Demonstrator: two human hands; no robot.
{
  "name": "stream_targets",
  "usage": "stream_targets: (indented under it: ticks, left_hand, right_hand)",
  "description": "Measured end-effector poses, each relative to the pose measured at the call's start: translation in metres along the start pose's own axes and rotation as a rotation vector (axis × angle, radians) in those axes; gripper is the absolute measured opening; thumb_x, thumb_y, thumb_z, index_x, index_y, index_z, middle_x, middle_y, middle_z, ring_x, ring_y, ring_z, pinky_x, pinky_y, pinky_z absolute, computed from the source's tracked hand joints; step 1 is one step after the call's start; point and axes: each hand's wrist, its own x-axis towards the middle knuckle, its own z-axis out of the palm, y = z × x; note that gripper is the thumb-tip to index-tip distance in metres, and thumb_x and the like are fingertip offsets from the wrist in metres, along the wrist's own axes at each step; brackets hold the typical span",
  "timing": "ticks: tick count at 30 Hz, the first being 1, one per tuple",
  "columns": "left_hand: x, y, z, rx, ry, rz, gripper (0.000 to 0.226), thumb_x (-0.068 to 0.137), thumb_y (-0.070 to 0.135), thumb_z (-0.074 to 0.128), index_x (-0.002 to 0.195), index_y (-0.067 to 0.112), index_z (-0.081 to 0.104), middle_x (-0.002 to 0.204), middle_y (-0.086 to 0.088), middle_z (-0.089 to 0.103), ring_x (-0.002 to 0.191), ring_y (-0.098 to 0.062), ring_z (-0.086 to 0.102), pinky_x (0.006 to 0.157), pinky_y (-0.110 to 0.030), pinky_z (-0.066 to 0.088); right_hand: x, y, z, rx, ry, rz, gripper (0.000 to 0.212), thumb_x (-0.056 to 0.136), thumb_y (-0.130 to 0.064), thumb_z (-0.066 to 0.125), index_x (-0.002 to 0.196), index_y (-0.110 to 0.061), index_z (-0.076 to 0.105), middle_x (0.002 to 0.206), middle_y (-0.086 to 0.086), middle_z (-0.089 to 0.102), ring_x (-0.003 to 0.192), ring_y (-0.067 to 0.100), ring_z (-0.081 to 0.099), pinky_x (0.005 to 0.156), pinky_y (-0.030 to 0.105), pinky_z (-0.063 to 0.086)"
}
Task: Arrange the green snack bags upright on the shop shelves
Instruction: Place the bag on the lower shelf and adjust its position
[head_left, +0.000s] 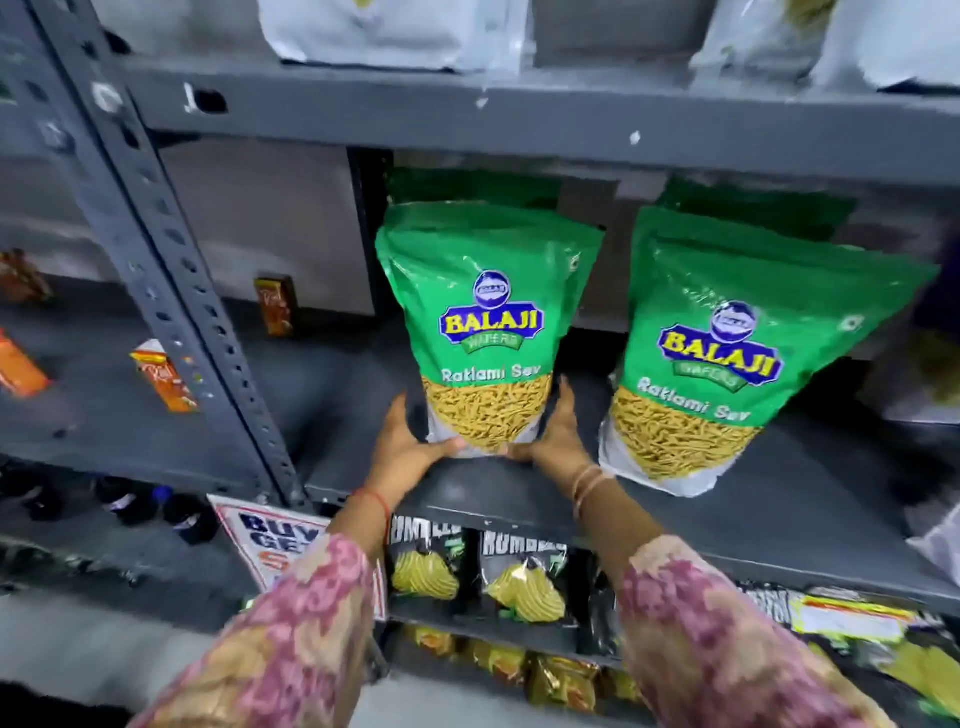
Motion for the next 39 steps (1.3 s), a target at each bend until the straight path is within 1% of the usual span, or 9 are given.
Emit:
stream_targets:
  ticks: [4, 10, 13, 17, 21, 27, 31, 35, 39]
  left_hand:
    - [0.025, 0.004, 0.002, -0.068, -0.164, -0.016, 0.074, 0.061, -0.003, 0.076, 0.125, 0.007, 0.041, 0.127, -0.010, 0.054, 0.113, -0.019, 0.049, 0.090, -0.020, 0.038]
    - [0.022, 0.010, -0.025, -0.161, -0.282, -0.011, 0.064, 0.065, -0.019, 0.063, 0.122, -0.004, 0.039, 0.132, -0.028, 0.048, 0.110, -0.024, 0.047, 0.106, -0.045, 0.037]
    - [0.012, 0.005, -0.048, -0.144, -0.312, 0.001, 0.066, 0.065, -0.021, 0.061, 0.124, -0.003, 0.038, 0.132, -0.027, 0.047, 0.110, -0.022, 0.047, 0.104, -0.041, 0.037]
    - [0.004, -0.005, -0.068, -0.103, -0.296, 0.010, 0.066, 0.065, -0.018, 0.064, 0.124, -0.002, 0.039, 0.132, -0.025, 0.049, 0.109, -0.020, 0.047, 0.100, -0.034, 0.038]
    - [0.003, -0.018, -0.073, -0.068, -0.307, -0.031, 0.066, 0.066, -0.012, 0.067, 0.124, 0.002, 0.039, 0.131, -0.022, 0.050, 0.111, -0.021, 0.048, 0.105, -0.039, 0.036]
    - [0.008, -0.025, -0.074, -0.051, -0.363, -0.042, 0.067, 0.070, -0.006, 0.067, 0.128, 0.007, 0.036, 0.134, -0.021, 0.049, 0.120, -0.027, 0.047, 0.110, -0.046, 0.032]
    - [-0.011, -0.025, -0.077, 0.077, -0.291, 0.017, 0.062, 0.070, 0.007, 0.072, 0.125, 0.010, 0.043, 0.126, -0.012, 0.057, 0.112, -0.021, 0.053, 0.101, -0.033, 0.039]
    - [-0.086, -0.038, -0.059, 0.260, 0.329, 0.252, 0.034, 0.074, 0.042, 0.063, 0.092, 0.014, 0.061, 0.077, -0.003, 0.067, 0.069, -0.020, 0.062, 0.061, -0.029, 0.051]
    - [-0.109, -0.015, 0.009, 0.362, -0.034, 0.395, 0.041, 0.075, 0.052, 0.057, 0.087, 0.013, 0.063, 0.071, -0.007, 0.066, 0.066, -0.019, 0.059, 0.061, -0.036, 0.054]
  right_hand:
    - [0.034, 0.011, -0.005, -0.014, -0.097, 0.096, 0.091, 0.059, 0.022, 0.069, 0.134, 0.000, 0.024, 0.137, 0.025, 0.044, 0.126, 0.036, 0.044, 0.098, 0.044, 0.044]
    - [0.017, 0.021, 0.014, -0.054, -0.021, 0.006, 0.063, 0.049, 0.002, 0.084, 0.101, -0.014, 0.054, 0.112, 0.014, 0.065, 0.094, 0.021, 0.060, 0.078, 0.023, 0.052]
    - [0.000, 0.024, 0.031, -0.084, 0.014, -0.013, 0.062, 0.043, -0.011, 0.089, 0.095, -0.020, 0.055, 0.102, 0.007, 0.068, 0.092, 0.020, 0.063, 0.083, 0.032, 0.051]
    - [-0.012, 0.022, 0.049, -0.164, 0.008, -0.032, 0.061, 0.043, -0.021, 0.090, 0.092, -0.023, 0.052, 0.092, -0.006, 0.063, 0.077, 0.001, 0.057, 0.060, 0.000, 0.042]
    - [-0.018, 0.027, 0.057, -0.189, -0.004, -0.035, 0.058, 0.048, -0.020, 0.088, 0.092, -0.022, 0.051, 0.090, -0.005, 0.061, 0.073, -0.002, 0.053, 0.053, -0.006, 0.037]
    - [-0.024, 0.027, 0.059, -0.198, 0.028, -0.030, 0.061, 0.051, -0.025, 0.087, 0.099, -0.022, 0.049, 0.102, 0.000, 0.064, 0.093, 0.016, 0.060, 0.077, 0.018, 0.044]
    - [-0.048, 0.039, 0.057, -0.138, 0.028, -0.049, 0.115, 0.053, -0.028, 0.086, 0.142, -0.015, 0.014, 0.150, 0.008, 0.030, 0.136, 0.021, 0.031, 0.112, 0.035, 0.030]
    - [-0.096, 0.064, 0.024, -0.290, 0.285, -0.181, 0.096, 0.064, -0.039, 0.077, 0.140, -0.010, 0.025, 0.145, 0.012, 0.034, 0.135, 0.021, 0.029, 0.114, 0.040, 0.027]
    - [-0.097, 0.069, -0.055, -0.331, 0.748, -0.266, 0.077, 0.063, -0.023, 0.081, 0.125, 0.001, 0.043, 0.123, 0.030, 0.045, 0.116, 0.044, 0.042, 0.098, 0.054, 0.037]
